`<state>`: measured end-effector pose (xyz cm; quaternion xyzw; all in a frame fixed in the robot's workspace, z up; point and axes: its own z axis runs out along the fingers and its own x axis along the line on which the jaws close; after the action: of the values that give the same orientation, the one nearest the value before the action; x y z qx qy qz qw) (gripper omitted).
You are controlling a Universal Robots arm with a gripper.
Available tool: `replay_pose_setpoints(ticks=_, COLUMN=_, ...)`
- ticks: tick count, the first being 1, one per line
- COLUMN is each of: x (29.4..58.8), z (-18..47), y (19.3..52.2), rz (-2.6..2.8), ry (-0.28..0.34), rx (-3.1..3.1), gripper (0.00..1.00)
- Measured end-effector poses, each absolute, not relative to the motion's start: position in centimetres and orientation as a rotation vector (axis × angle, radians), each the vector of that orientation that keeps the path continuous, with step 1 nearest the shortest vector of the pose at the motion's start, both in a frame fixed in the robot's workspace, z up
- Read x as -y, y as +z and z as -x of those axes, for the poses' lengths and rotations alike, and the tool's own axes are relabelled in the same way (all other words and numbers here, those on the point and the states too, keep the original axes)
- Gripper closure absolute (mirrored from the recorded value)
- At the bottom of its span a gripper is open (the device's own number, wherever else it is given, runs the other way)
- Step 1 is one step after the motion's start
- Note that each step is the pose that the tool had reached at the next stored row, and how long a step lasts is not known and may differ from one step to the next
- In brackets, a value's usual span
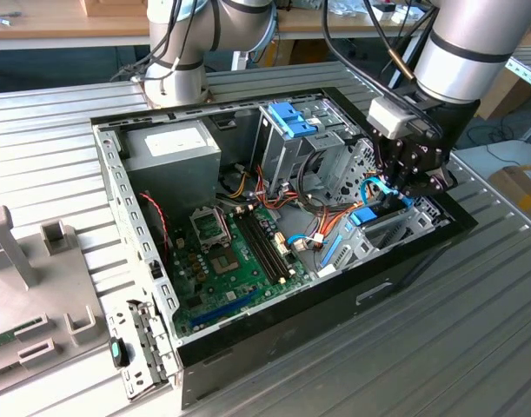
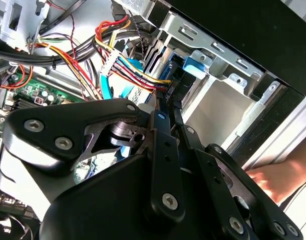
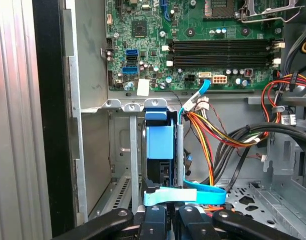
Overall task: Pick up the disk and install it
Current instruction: 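Insert the first disk wire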
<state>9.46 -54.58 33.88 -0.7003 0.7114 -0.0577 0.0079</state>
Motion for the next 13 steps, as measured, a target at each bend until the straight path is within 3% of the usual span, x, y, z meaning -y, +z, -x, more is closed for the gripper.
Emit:
replay_pose_setpoints(ticks=7, x=54.6, z=-9.5, y=33.8, rz=2.189, ry=-0.180, rx=-2.223, gripper=0.82)
replay_pose_setpoints(ticks=8, x=54.6, z=-9.5, y=33.8, rz=2.189, ry=-0.180, rx=-2.224, gripper=0.76)
replay_pose_setpoints(ticks=9, x=54.6, z=-9.5, y=33.9, rz=2.189, ry=-0.180, rx=-2.224, gripper=0.76)
replay_pose_setpoints(ticks=13, x=54.6, z=-9.5, y=35.8, rz=2.189, ry=-0.180, rx=-2.224, gripper=0.76)
